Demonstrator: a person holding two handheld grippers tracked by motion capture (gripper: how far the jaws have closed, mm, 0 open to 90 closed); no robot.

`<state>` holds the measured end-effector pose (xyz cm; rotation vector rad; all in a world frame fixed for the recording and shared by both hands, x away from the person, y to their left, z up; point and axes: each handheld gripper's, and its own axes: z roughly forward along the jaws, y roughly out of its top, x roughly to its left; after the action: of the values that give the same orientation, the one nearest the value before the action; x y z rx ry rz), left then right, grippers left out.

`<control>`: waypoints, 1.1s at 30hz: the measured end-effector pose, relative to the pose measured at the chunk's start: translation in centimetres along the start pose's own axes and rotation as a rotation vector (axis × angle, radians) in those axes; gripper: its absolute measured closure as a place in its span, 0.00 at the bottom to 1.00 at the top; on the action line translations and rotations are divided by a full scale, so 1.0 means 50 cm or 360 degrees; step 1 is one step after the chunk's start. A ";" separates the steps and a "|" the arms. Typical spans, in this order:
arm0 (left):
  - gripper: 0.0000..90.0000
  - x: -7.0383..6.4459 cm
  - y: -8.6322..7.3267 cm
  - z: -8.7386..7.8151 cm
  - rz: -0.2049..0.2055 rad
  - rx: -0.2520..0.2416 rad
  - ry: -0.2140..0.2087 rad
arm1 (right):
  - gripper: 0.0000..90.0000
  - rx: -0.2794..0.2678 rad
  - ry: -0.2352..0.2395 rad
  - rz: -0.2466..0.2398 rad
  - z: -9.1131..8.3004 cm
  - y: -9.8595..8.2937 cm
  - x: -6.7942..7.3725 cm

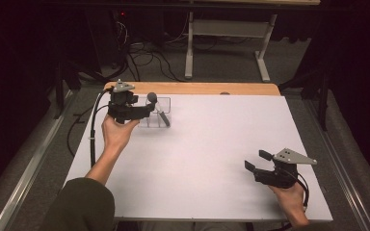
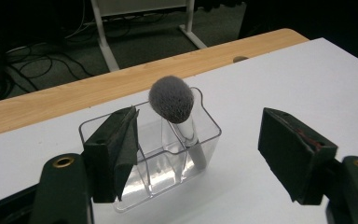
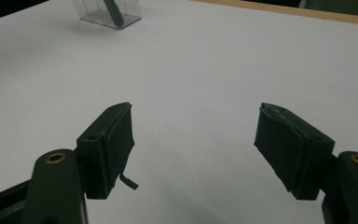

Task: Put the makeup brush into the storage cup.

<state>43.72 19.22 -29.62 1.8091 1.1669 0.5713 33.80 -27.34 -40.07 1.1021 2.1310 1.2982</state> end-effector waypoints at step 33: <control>0.33 -0.020 -0.022 -0.044 0.0044 -0.0011 -0.0060 | 0.33 0.0003 0.0004 -0.0009 0.001 -0.001 0.001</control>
<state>41.07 19.45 -29.39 1.8249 1.1149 0.5541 33.80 -27.30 -40.11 1.0953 2.1364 1.2960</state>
